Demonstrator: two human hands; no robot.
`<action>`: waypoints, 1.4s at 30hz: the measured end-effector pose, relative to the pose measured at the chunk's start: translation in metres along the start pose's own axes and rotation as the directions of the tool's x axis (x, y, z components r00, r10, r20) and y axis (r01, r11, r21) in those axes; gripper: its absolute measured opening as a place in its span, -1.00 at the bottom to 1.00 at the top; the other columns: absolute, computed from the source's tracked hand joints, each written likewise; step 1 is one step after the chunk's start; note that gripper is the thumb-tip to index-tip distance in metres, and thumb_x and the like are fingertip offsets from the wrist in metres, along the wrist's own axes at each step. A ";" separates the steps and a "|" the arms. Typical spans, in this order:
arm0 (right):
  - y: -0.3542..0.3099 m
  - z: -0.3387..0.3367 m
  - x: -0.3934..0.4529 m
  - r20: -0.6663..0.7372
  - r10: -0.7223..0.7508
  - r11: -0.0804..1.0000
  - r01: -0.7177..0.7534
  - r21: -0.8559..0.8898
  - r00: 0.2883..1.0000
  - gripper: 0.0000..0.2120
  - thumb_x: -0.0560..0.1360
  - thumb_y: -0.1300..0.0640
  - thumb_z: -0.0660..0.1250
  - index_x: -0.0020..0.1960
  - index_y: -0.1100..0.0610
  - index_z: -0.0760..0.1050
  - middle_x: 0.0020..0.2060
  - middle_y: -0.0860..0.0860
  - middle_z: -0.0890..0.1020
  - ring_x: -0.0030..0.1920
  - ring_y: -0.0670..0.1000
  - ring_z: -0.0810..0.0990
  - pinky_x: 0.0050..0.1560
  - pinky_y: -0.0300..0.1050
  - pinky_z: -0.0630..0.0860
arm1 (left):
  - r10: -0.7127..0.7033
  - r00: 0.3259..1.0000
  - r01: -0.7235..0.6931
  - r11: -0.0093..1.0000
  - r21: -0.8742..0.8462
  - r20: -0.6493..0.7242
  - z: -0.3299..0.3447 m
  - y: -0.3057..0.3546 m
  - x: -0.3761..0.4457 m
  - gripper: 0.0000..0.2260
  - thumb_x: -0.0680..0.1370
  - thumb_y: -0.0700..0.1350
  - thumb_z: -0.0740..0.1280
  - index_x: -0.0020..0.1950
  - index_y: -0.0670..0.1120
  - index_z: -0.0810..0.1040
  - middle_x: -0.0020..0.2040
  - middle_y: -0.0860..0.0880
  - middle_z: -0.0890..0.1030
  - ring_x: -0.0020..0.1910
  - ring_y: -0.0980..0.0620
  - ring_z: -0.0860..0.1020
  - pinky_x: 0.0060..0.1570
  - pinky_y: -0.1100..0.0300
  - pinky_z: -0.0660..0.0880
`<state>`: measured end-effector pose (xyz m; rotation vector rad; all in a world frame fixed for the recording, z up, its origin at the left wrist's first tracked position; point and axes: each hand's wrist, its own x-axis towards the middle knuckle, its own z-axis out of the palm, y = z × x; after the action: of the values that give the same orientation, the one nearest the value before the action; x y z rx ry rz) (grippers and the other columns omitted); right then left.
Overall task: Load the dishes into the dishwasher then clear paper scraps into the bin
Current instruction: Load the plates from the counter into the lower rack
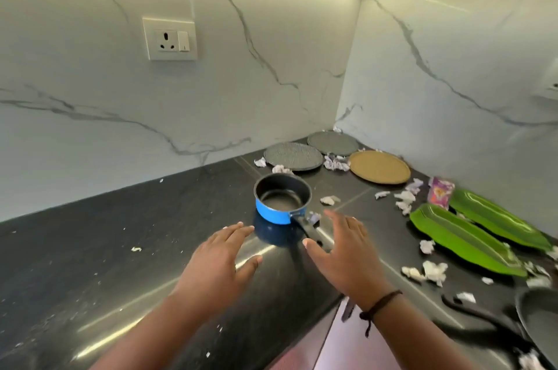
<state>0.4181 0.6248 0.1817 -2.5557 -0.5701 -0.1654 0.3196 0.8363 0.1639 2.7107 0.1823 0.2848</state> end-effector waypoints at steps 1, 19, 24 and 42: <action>0.011 -0.004 0.015 -0.004 0.002 1.000 -0.002 0.027 1.000 -0.37 0.45 -0.22 0.30 0.43 -0.06 0.20 0.35 -0.05 0.38 0.38 -0.02 0.28 0.37 -0.07 0.28 | -0.024 1.000 0.024 1.000 -0.004 -0.007 0.003 0.008 0.016 -0.44 0.55 0.27 0.13 0.51 0.13 0.18 0.52 0.10 0.22 0.49 0.11 0.19 0.43 0.17 0.14; 0.100 0.013 0.224 0.268 0.160 0.977 -0.192 0.096 0.950 -0.40 0.45 -0.16 0.29 0.41 0.02 0.23 0.32 0.07 0.41 0.31 0.10 0.39 0.28 0.02 0.37 | -0.183 0.983 0.182 0.982 0.049 0.019 0.026 0.006 0.256 -0.53 0.55 0.16 0.25 0.43 0.06 0.33 0.40 0.05 0.39 0.31 0.04 0.41 0.27 0.12 0.38; 0.108 0.055 0.284 0.362 0.311 0.903 -0.392 0.178 0.879 -0.41 0.42 -0.15 0.30 0.36 0.06 0.28 0.25 0.07 0.48 0.19 0.09 0.50 0.15 -0.04 0.43 | -0.248 0.963 0.247 0.969 0.019 0.108 0.041 -0.038 0.334 -0.56 0.54 0.13 0.27 0.38 0.01 0.39 0.34 -0.03 0.46 0.25 -0.01 0.46 0.20 0.11 0.40; 0.138 0.143 0.428 0.549 0.591 0.024 -0.693 0.721 0.592 -0.68 0.49 0.36 0.34 0.24 0.31 0.42 0.03 0.17 0.51 -0.18 0.08 0.53 -0.35 -0.13 0.56 | -0.403 0.898 0.432 0.882 -0.186 0.177 0.104 -0.111 0.497 -0.61 0.55 -0.01 0.33 0.32 -0.16 0.42 0.28 -0.14 0.49 0.18 -0.09 0.47 0.17 0.08 0.39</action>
<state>0.8648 0.7457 0.0907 -1.4070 0.5079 0.5087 0.8158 0.9810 0.1104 2.3800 0.6482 -0.0064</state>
